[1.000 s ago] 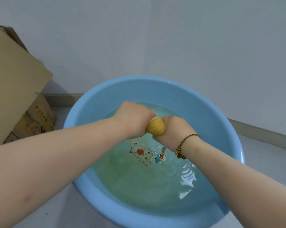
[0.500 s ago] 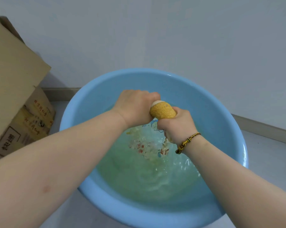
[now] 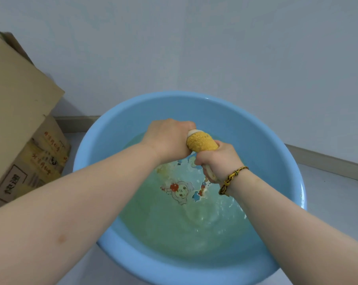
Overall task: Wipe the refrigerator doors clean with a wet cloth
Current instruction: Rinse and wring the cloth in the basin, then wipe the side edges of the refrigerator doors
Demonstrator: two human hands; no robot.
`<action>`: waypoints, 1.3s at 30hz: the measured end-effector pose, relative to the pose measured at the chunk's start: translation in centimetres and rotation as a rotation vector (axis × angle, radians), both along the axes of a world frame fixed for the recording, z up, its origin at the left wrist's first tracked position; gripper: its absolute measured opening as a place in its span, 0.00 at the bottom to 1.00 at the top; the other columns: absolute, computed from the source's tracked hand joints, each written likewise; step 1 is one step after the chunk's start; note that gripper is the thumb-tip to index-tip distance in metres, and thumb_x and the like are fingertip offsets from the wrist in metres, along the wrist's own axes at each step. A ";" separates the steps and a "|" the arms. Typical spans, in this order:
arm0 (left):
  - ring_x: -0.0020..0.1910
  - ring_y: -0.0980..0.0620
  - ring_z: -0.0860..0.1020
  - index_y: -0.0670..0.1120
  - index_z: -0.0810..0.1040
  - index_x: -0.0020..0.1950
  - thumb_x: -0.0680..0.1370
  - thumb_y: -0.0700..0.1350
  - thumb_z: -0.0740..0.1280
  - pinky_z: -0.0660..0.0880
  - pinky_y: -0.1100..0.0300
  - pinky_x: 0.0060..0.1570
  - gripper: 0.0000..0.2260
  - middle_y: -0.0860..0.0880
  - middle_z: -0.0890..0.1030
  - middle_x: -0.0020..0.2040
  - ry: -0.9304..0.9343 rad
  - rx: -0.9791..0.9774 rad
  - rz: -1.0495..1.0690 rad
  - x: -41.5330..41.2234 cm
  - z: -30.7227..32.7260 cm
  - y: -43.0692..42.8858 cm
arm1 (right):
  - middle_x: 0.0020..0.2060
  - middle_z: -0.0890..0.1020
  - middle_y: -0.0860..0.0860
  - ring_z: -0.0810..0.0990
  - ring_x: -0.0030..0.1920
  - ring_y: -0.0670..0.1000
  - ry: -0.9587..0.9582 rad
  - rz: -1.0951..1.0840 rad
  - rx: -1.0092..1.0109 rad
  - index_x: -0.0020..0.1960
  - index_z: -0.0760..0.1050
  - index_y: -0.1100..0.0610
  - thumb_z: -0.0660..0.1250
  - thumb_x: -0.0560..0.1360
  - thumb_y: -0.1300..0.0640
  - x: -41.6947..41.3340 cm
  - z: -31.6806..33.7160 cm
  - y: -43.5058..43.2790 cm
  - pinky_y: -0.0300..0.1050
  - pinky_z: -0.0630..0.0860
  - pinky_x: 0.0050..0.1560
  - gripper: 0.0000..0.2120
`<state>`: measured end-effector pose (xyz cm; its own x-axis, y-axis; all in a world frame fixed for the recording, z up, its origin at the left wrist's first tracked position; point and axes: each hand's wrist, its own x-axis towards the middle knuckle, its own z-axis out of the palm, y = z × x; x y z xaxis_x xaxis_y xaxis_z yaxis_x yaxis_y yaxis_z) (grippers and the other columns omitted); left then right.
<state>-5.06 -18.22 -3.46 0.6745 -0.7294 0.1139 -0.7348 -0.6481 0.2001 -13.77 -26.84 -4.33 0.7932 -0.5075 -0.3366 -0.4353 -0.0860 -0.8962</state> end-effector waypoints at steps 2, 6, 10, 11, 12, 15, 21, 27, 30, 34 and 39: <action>0.40 0.48 0.71 0.53 0.67 0.44 0.73 0.47 0.62 0.63 0.60 0.35 0.04 0.52 0.73 0.39 0.000 0.026 0.011 0.0 0.0 0.2 | 0.26 0.66 0.51 0.63 0.24 0.48 0.039 0.067 -0.187 0.33 0.64 0.57 0.63 0.69 0.71 0.2 0.0 -0.3 0.32 0.60 0.19 0.13; 0.55 0.49 0.72 0.53 0.71 0.59 0.68 0.49 0.70 0.65 0.60 0.47 0.20 0.52 0.72 0.55 0.075 -0.007 -0.086 0.5 -0.1 0.7 | 0.29 0.69 0.49 0.67 0.29 0.48 0.083 0.187 -0.455 0.43 0.68 0.57 0.65 0.70 0.66 0.7 0.9 -1.5 0.37 0.66 0.27 0.07; 0.48 0.52 0.73 0.51 0.73 0.52 0.66 0.51 0.74 0.69 0.60 0.46 0.18 0.54 0.75 0.48 0.291 -0.190 -0.093 0.7 2.0 1.2 | 0.42 0.71 0.48 0.71 0.38 0.48 0.039 0.253 -0.560 0.62 0.65 0.53 0.70 0.69 0.62 1.2 3.4 -2.5 0.39 0.68 0.35 0.25; 0.46 0.52 0.74 0.52 0.72 0.49 0.66 0.51 0.75 0.70 0.59 0.45 0.17 0.55 0.75 0.44 0.363 -0.252 -0.073 0.6 2.7 1.5 | 0.47 0.69 0.49 0.71 0.41 0.48 0.025 0.246 -0.559 0.66 0.61 0.54 0.72 0.68 0.61 1.3 4.2 -2.5 0.39 0.68 0.39 0.31; 0.45 0.52 0.75 0.52 0.73 0.47 0.65 0.50 0.75 0.72 0.58 0.45 0.16 0.56 0.75 0.42 0.430 -0.317 -0.052 0.7 3.8 1.7 | 0.49 0.67 0.49 0.71 0.44 0.48 0.009 0.221 -0.555 0.68 0.59 0.54 0.73 0.67 0.60 1.5 5.4 -2.6 0.38 0.67 0.43 0.35; 0.44 0.55 0.76 0.54 0.74 0.46 0.64 0.49 0.76 0.74 0.59 0.47 0.15 0.58 0.77 0.41 0.596 -0.419 0.007 0.4 8.5 1.9 | 0.54 0.63 0.50 0.70 0.54 0.49 0.011 0.077 -0.441 0.71 0.54 0.54 0.75 0.65 0.59 1.3 10.4 -2.9 0.38 0.66 0.53 0.42; 0.39 0.70 0.72 0.60 0.72 0.46 0.63 0.48 0.77 0.66 0.79 0.36 0.18 0.66 0.74 0.39 0.676 -0.542 0.020 -0.7 20.4 2.6 | 0.47 0.77 0.51 0.77 0.42 0.50 0.083 -0.134 0.120 0.70 0.59 0.58 0.68 0.72 0.61 -2.0 21.7 -2.7 0.41 0.76 0.42 0.30; 0.36 0.76 0.73 0.65 0.70 0.39 0.63 0.48 0.77 0.67 0.79 0.36 0.18 0.69 0.78 0.32 0.718 -0.613 -0.021 -3.2 35.9 3.1 | 0.34 0.81 0.51 0.77 0.34 0.49 -0.151 -0.265 0.492 0.42 0.75 0.58 0.57 0.77 0.52 -5.1 38.2 -1.4 0.42 0.74 0.37 0.12; 0.41 0.73 0.75 0.66 0.70 0.40 0.62 0.55 0.77 0.69 0.77 0.37 0.17 0.77 0.75 0.36 0.787 -0.614 -0.107 -5.6 43.6 2.7 | 0.32 0.81 0.52 0.78 0.34 0.50 -0.264 -0.376 0.466 0.41 0.75 0.58 0.59 0.76 0.51 -6.9 45.7 -1.3 0.43 0.74 0.39 0.13; 0.34 0.66 0.77 0.68 0.76 0.41 0.55 0.70 0.64 0.72 0.72 0.32 0.17 0.67 0.80 0.37 0.877 -0.578 -0.291 -9.7 52.1 1.2 | 0.36 0.81 0.53 0.81 0.34 0.49 -0.474 -0.482 0.460 0.44 0.75 0.60 0.62 0.70 0.55 -12.2 54.3 -1.9 0.42 0.78 0.36 0.09; 0.42 0.68 0.79 0.60 0.81 0.43 0.57 0.69 0.59 0.72 0.74 0.42 0.23 0.64 0.83 0.40 1.095 -0.484 -0.556 -15.3 58.2 -2.3 | 0.37 0.81 0.54 0.81 0.36 0.49 -0.619 -0.519 0.268 0.45 0.76 0.62 0.66 0.68 0.63 -21.3 61.1 -2.1 0.39 0.79 0.36 0.07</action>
